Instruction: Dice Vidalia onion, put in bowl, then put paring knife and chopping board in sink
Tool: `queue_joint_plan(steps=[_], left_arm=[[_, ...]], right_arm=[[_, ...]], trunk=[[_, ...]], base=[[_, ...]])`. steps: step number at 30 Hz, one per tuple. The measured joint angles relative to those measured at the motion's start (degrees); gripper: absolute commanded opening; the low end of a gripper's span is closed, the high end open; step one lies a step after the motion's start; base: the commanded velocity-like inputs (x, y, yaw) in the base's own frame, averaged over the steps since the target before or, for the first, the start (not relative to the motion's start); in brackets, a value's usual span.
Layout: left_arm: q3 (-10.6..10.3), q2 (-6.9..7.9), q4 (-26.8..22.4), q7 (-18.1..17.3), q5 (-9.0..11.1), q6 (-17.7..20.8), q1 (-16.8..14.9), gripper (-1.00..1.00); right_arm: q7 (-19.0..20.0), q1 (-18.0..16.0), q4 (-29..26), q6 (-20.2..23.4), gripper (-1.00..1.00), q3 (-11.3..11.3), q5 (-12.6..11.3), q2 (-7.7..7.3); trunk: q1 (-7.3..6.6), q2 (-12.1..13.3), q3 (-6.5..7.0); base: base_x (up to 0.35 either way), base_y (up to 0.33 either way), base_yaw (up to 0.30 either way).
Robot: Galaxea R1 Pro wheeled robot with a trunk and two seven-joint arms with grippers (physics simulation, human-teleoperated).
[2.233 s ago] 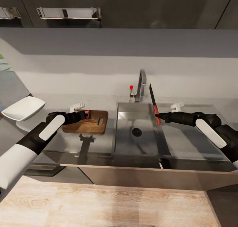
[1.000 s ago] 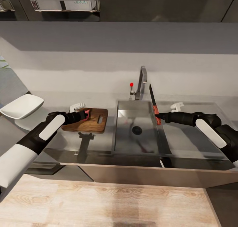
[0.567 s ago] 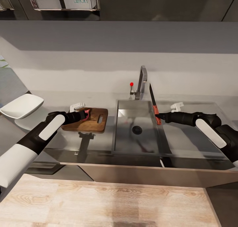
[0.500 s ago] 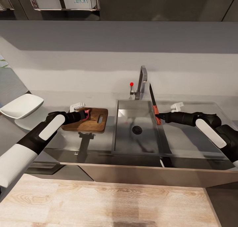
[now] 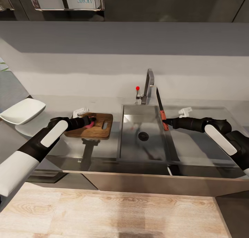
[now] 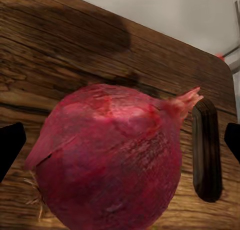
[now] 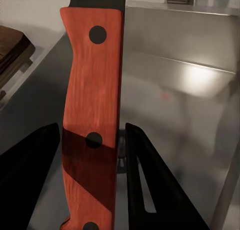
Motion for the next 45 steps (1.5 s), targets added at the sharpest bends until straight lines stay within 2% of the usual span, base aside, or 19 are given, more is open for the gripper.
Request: queue_joint_plan(steps=[6, 13, 22, 30, 36, 39, 41, 43, 44, 45], left_arm=[[0.08, 0.0, 0.0, 0.0, 0.0, 0.0, 0.0, 1.0], [0.09, 0.0, 0.0, 0.0, 0.03, 0.0, 0.0, 1.0], [0.12, 0.0, -0.03, 0.0, 0.05, 0.0, 0.0, 1.0], [0.08, 0.23, -3.68, 0.01, 0.06, 0.0, 0.0, 1.0], [-0.02, 2.89, -9.68, -0.22, 0.29, 0.54, 0.0, 1.0], [-0.09, 3.63, -12.52, -2.14, 0.46, 0.97, 0.0, 1.0], [-0.12, 4.17, -13.74, -5.33, 0.55, 1.88, 0.0, 1.0], [-0.13, 4.7, -14.17, -9.17, 0.57, 2.77, 0.0, 1.0], [-0.16, 5.42, -14.39, -13.74, 0.75, 3.35, 0.0, 1.0], [-0.18, 6.04, -14.43, -16.71, 1.06, 3.59, 0.0, 1.0]], right_arm=[[0.02, 0.0, 0.02, -1.74, -1.0, 0.0, 0.03, 0.0], [0.03, 0.0, 0.0, -3.06, -1.0, 2.16, 0.07, 0.0], [0.03, 0.0, 0.02, -3.12, -1.0, 2.36, 0.07, 0.0], [0.03, 0.0, 0.01, -3.12, -1.0, 2.37, 0.07, 0.0], [0.03, 0.0, 0.0, -3.13, -1.0, 2.37, 0.07, 0.0], [0.03, 0.0, 0.01, -3.12, -1.0, 2.37, 0.07, 0.0], [0.03, 0.0, 0.02, -3.12, -1.0, 2.37, 0.07, 0.0], [0.03, 0.0, 0.02, -3.12, -1.0, 2.37, 0.07, 0.0], [0.03, 0.0, 0.02, -3.12, -1.0, 2.37, 0.07, 0.0], [0.03, 0.0, 0.02, -3.12, -1.0, 2.37, 0.07, 0.0]], trunk=[[0.0, 0.0, 0.48], [0.0, 0.0, 1.12], [0.0, 0.0, 1.96], [0.0, 0.0, 2.69], [0.0, 0.0, 3.25], [0.0, 0.0, 3.53], [0.0, 0.0, 3.71], [0.0, 0.0, 3.89], [0.0, 0.0, 3.99], [0.0, 0.0, 4.08]], base=[[0.0, 0.0, 0.0], [0.0, 0.0, 0.0], [0.0, 0.0, 0.0], [0.0, 0.0, 0.0], [0.0, 0.0, 0.0], [0.0, 0.0, 0.0], [0.0, 0.0, 0.0], [0.0, 0.0, 0.0], [0.0, 0.0, 0.0], [0.0, 0.0, 0.0]])
